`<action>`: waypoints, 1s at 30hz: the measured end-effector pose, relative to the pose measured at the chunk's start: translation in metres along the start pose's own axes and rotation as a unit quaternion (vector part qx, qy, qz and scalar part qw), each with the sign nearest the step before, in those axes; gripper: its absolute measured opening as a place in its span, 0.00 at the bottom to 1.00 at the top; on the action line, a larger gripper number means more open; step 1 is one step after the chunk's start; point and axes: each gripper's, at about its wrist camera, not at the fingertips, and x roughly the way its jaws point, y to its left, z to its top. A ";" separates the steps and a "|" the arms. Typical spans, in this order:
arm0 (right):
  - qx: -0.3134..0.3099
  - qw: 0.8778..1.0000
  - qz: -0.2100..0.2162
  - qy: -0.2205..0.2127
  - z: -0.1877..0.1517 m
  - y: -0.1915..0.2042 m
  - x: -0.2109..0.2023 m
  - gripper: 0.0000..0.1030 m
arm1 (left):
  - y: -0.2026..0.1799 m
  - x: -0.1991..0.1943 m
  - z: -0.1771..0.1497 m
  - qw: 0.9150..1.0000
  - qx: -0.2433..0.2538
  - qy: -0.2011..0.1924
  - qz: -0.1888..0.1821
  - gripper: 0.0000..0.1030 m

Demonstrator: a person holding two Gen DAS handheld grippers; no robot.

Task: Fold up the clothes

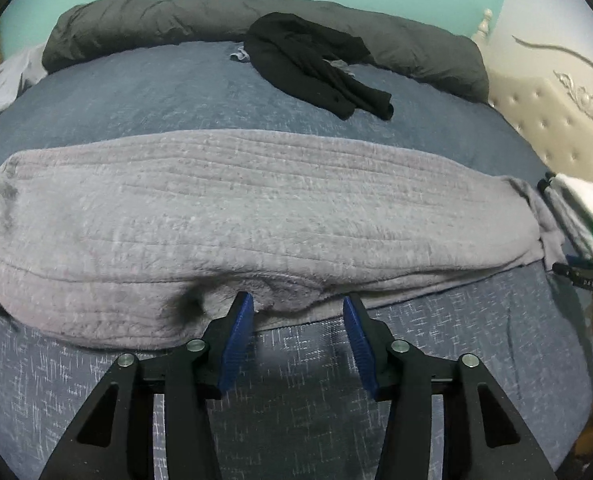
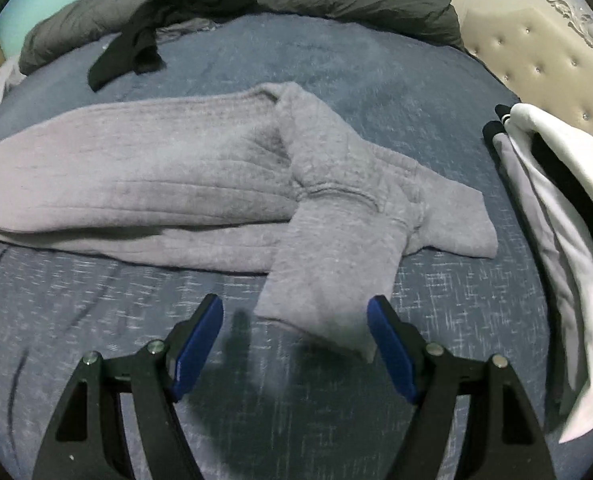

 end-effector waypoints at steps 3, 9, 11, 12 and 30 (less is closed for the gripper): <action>-0.002 1.000 -0.011 0.002 0.001 -0.002 0.007 0.55 | 0.001 0.000 0.000 1.000 -0.004 -0.008 -0.002 0.51; 0.004 0.999 -0.035 0.008 0.000 -0.013 0.011 0.14 | -0.004 0.001 -0.001 1.000 0.013 -0.014 0.003 0.53; 0.012 0.999 -0.031 0.005 0.002 -0.019 0.008 0.10 | -0.003 0.002 0.000 1.000 0.012 -0.014 0.002 0.53; 0.014 0.999 -0.031 0.001 0.003 -0.023 0.006 0.09 | -0.002 0.003 0.000 1.000 0.010 -0.014 0.001 0.53; 0.245 0.962 0.001 -0.121 0.075 -0.153 -0.028 0.21 | -0.003 0.002 0.003 1.000 0.001 -0.018 -0.003 0.53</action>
